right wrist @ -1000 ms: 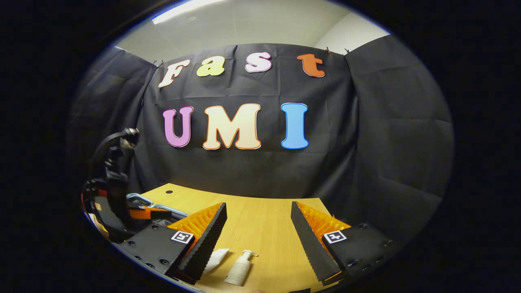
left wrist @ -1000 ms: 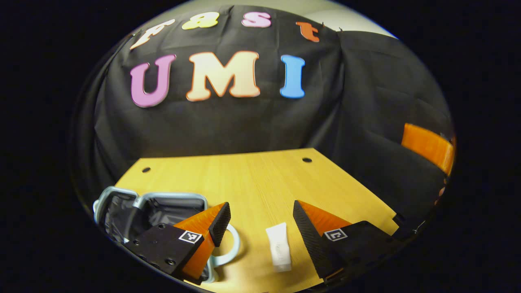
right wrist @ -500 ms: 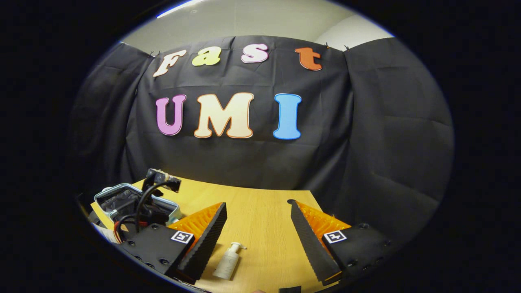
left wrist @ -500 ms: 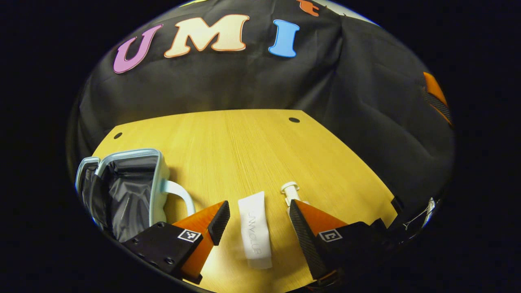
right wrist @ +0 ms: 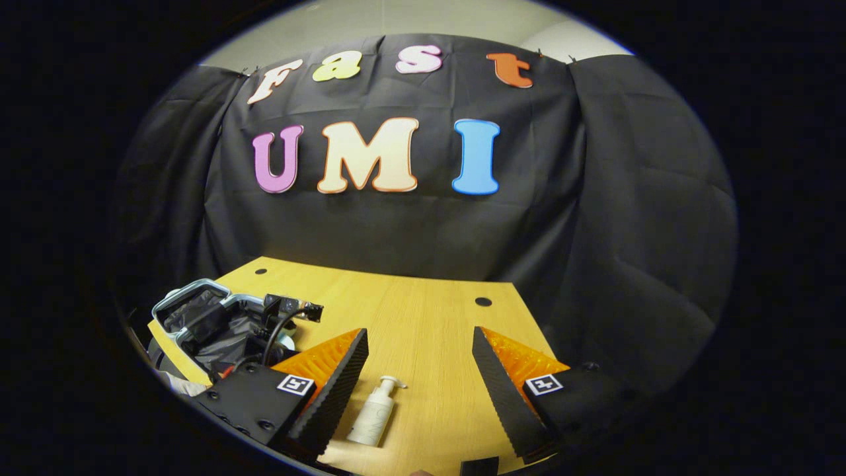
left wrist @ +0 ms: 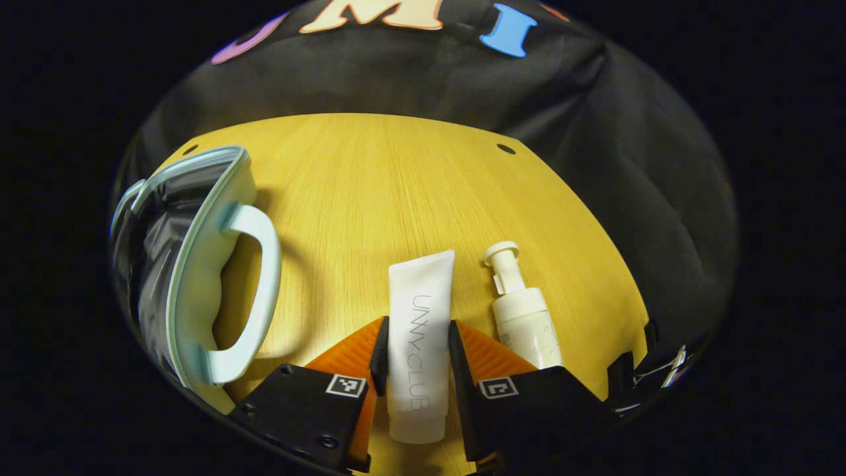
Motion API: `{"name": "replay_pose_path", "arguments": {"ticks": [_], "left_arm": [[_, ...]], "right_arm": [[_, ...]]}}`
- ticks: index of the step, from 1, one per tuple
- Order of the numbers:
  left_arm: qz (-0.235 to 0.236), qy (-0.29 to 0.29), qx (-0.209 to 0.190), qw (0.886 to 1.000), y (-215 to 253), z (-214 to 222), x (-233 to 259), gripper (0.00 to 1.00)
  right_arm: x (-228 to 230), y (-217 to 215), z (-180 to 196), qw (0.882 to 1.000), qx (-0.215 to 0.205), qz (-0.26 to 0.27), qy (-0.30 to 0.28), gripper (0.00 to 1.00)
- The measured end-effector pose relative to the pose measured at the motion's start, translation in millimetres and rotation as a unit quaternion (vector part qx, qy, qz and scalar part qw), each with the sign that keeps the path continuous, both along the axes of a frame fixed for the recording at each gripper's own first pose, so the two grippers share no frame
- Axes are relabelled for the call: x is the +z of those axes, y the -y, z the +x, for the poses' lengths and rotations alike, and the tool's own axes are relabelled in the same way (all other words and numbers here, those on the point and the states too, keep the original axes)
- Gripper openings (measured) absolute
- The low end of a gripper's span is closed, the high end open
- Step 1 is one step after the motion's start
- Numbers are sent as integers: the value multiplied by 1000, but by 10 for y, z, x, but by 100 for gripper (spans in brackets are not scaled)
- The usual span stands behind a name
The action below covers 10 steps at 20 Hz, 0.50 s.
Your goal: First open the suitcase, pack the skin care products into it, and then close the suitcase.
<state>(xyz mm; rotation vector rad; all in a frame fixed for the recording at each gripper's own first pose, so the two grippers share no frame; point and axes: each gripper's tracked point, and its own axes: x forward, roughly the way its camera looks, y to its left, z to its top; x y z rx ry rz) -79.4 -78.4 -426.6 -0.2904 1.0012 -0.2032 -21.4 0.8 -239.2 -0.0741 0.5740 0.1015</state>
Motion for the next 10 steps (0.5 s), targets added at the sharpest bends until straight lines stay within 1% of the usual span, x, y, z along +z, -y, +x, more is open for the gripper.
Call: {"name": "replay_pose_path", "arguments": {"ticks": [1, 2, 3, 4, 5, 6, 8, 10], "left_arm": [[-11, -14, 4, 1000, 3, -73, -24, 46], [-23, 0, 17, 1000, -14, -28, 10, 42], [-35, -5, 24, 999, -11, -39, -15, 40], [-45, -4, 33, 998, -33, -46, 17, 35], [-55, -3, 42, 998, -49, -30, -5, 33], [-62, -5, 46, 997, -49, -39, 11, 22], [-58, -1, 38, 998, -29, -33, 9, 22], [-42, 7, 24, 999, -29, -22, 15, 22]], "right_arm": [[-98, -30, -2, 1000, 1, 3, -14, 100], [-226, -71, -5, 999, 3, 6, -32, 100], [-353, -119, -14, 999, 5, 12, -50, 100], [-513, -160, -18, 997, 7, 15, -71, 100], [-638, -191, -44, 996, 8, 16, -92, 100], [-789, -231, -67, 994, 9, 18, -111, 100], [-1061, -295, -134, 989, 14, 18, -147, 100], [-1325, -374, -173, 982, 19, 17, -186, 100]]}}
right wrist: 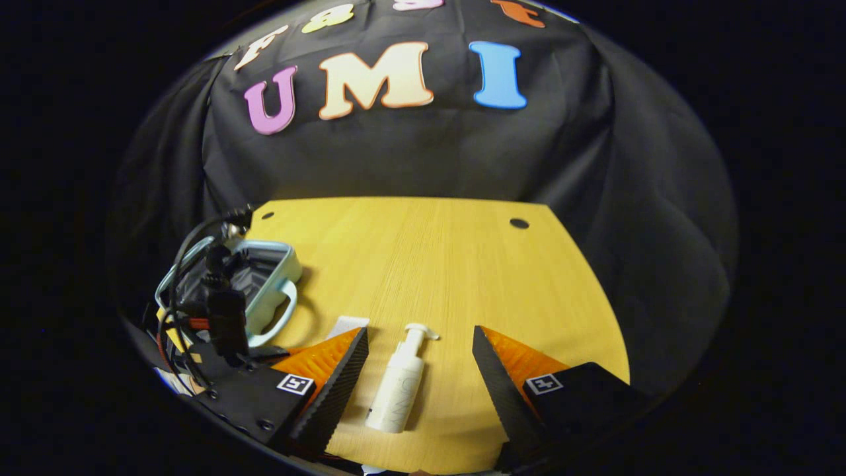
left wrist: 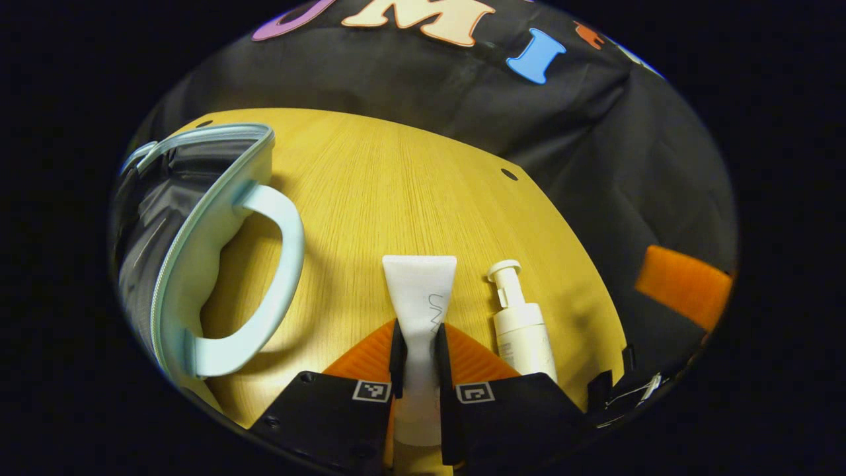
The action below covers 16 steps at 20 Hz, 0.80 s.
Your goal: First open the suitcase, pack the skin care products into it, and then close the suitcase.
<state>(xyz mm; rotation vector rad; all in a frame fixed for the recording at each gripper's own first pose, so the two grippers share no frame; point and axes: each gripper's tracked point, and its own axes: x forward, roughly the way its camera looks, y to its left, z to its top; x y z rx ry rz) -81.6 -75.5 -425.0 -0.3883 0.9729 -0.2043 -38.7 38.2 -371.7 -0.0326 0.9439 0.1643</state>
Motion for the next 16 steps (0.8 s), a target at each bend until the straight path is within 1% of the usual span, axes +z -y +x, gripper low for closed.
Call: {"name": "replay_pose_path", "arguments": {"ticks": [2, 5, 6, 8, 12, 14, 15, 16], "left_arm": [[11, 5, -9, 1000, 18, 17, -3, 20], [9, 2, -18, 1000, 13, 14, 11, 17], [5, 2, -18, 1000, 14, 18, 12, 15], [-1, 1, -19, 1000, 7, 17, 21, 15], [-11, 5, -27, 1000, 0, 15, 35, 14], [-16, 10, -29, 999, 9, 24, 33, 15], [-20, 8, -29, 999, 8, 17, 32, 15], [-22, 4, -31, 999, -1, 8, 14, 15]], "right_arm": [[-258, -53, -109, 999, 5, -6, -39, 100], [-611, -37, -250, 996, 9, -22, -90, 100], [-672, -40, -298, 994, 11, -26, -101, 100], [-843, -50, -404, 991, 20, -28, -130, 100], [-1024, -105, -544, 985, 13, -22, -169, 99], [-1025, -115, -547, 986, 8, -24, -167, 96], [-1060, -148, -544, 986, 11, -21, -166, 92], [-1073, -125, -544, 986, 7, -31, -161, 81]]}}
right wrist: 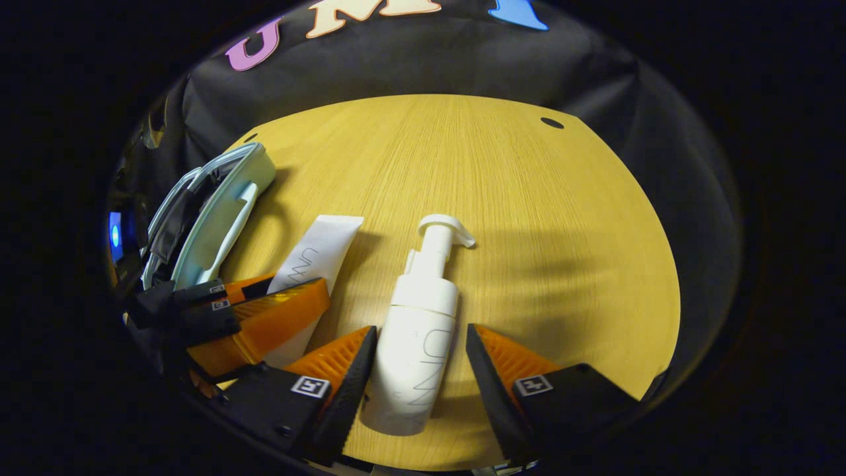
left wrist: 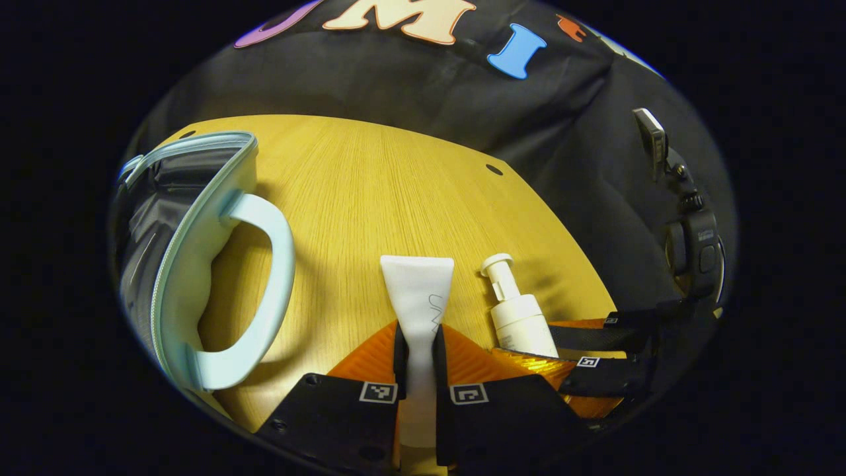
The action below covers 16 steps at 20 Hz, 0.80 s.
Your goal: First open the suitcase, pack the skin care products into it, and then close the suitcase.
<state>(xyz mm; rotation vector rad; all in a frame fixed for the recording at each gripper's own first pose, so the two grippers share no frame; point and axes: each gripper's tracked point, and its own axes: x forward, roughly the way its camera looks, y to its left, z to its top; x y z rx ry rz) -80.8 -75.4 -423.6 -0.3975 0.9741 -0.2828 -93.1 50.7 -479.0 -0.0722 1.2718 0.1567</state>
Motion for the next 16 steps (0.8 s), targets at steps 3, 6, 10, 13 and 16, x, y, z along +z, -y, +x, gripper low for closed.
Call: {"name": "replay_pose_path", "arguments": {"ticks": [3, 6, 10, 13, 16], "left_arm": [[16, 5, -25, 1000, 50, 25, 97, 4], [42, 3, -45, 998, 4, 21, 73, 2], [36, 25, -35, 998, -58, 152, 342, 2], [33, 42, -28, 998, -170, 319, 665, 2], [30, 57, -10, 998, -344, 468, 945, 2]], "right_arm": [[10, 16, 38, 1000, 6, -10, 11, 63], [11, 15, 37, 1000, 5, -7, 14, 63], [15, 19, 37, 1000, 7, -9, 19, 63], [21, 18, 40, 1000, 5, -8, 21, 63], [17, 19, 37, 1000, 6, -9, 23, 63]]}}
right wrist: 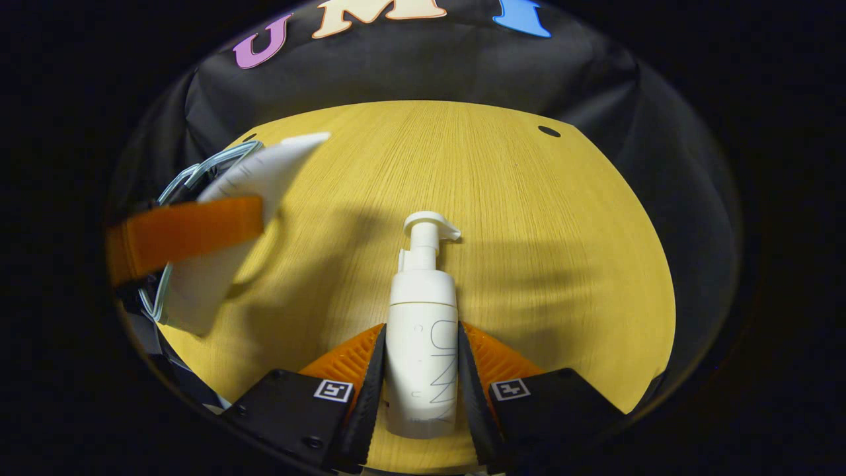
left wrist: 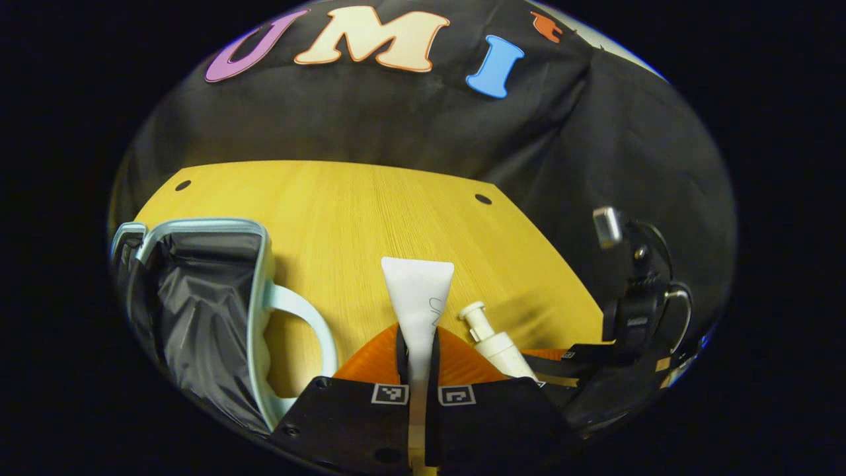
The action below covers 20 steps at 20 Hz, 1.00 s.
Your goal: First open the suitcase, pack the skin care products into it, and then close the suitcase.
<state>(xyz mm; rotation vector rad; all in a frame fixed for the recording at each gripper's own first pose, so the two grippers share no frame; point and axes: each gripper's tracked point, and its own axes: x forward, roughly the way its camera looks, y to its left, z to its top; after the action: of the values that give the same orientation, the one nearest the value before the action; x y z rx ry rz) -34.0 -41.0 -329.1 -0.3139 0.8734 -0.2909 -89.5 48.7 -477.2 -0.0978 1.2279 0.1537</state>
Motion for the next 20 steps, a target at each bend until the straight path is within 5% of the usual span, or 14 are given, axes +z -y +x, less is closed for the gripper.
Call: {"name": "replay_pose_path", "arguments": {"ticks": [7, 14, 20], "left_arm": [[32, -2, 59, 998, -900, 79, 201, 2], [82, -56, 132, 986, -2025, -196, -222, 2], [97, -123, 153, 976, -2534, -510, -746, 2]], "right_arm": [[7, -7, 1, 1000, -7, 0, 3, 58], [5, -15, 10, 1000, -22, -2, -8, 58], [28, -23, 15, 999, -46, -9, -21, 58]]}}
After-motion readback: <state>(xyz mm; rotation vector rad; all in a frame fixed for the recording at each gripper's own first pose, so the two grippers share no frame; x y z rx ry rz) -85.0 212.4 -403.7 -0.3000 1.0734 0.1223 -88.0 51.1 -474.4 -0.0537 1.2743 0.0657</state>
